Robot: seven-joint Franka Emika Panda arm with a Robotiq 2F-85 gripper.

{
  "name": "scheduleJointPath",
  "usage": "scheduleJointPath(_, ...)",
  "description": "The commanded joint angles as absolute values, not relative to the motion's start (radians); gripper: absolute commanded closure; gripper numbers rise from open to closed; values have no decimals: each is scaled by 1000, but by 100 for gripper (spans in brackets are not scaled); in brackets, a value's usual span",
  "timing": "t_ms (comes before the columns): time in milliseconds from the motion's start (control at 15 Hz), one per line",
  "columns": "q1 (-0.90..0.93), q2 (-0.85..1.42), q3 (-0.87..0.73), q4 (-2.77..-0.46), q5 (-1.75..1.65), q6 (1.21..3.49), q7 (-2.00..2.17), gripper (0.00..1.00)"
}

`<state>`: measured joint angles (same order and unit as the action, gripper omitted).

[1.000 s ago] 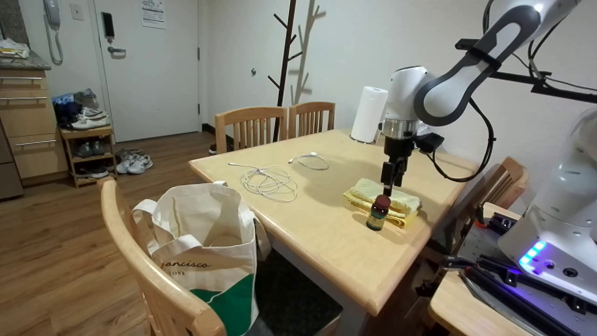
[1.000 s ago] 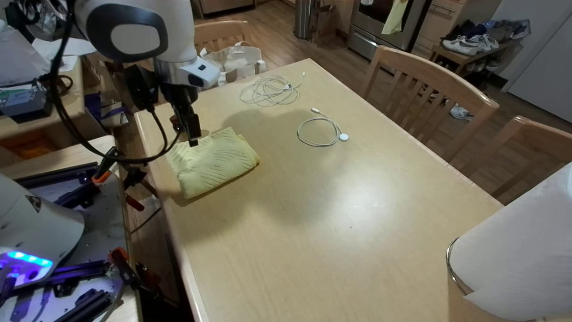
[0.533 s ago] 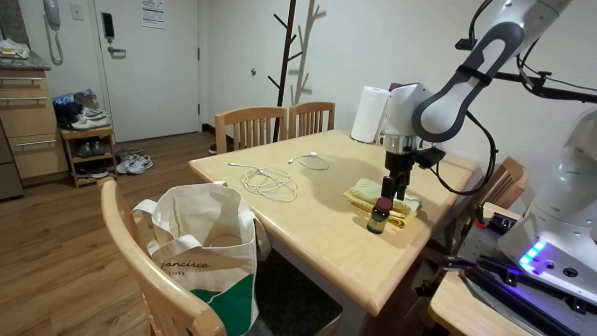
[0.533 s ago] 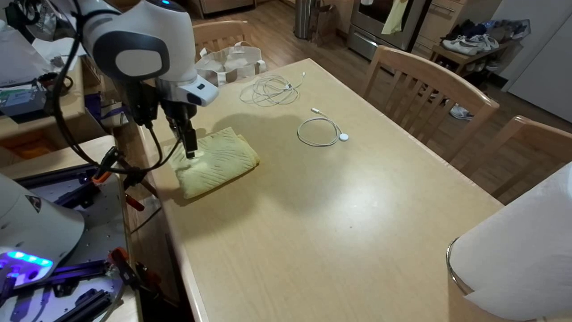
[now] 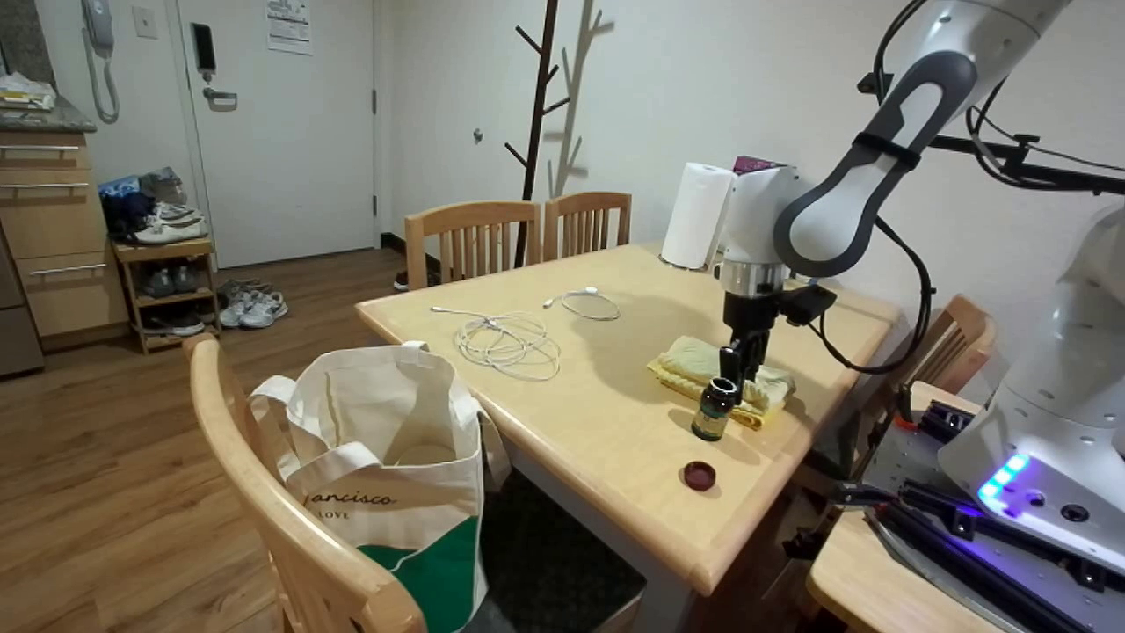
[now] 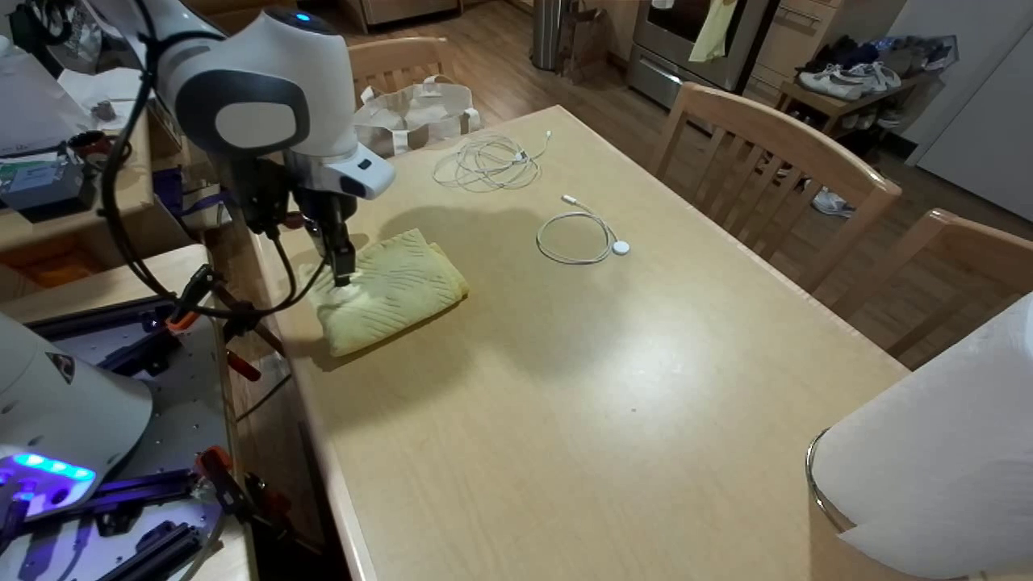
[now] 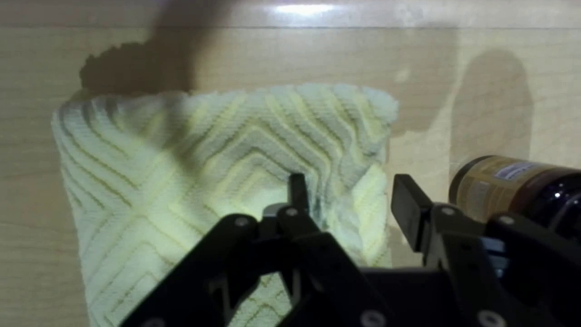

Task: Close the bottle with the lid, wipe the table with the yellow cloth, and move the bottle forward

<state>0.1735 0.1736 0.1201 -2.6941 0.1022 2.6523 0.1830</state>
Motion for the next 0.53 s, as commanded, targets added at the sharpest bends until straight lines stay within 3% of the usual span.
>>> scheduleJointPath(0, 168, 170, 138, -2688, 116, 2683, 172, 78)
scheduleJointPath(133, 170, 168, 138, -2678, 109, 2678, 177, 90)
scheduleJointPath(333, 168, 179, 132, -2659, 99, 2662, 182, 97)
scheduleJointPath(467, 155, 192, 135, -2647, 121, 2660, 153, 95)
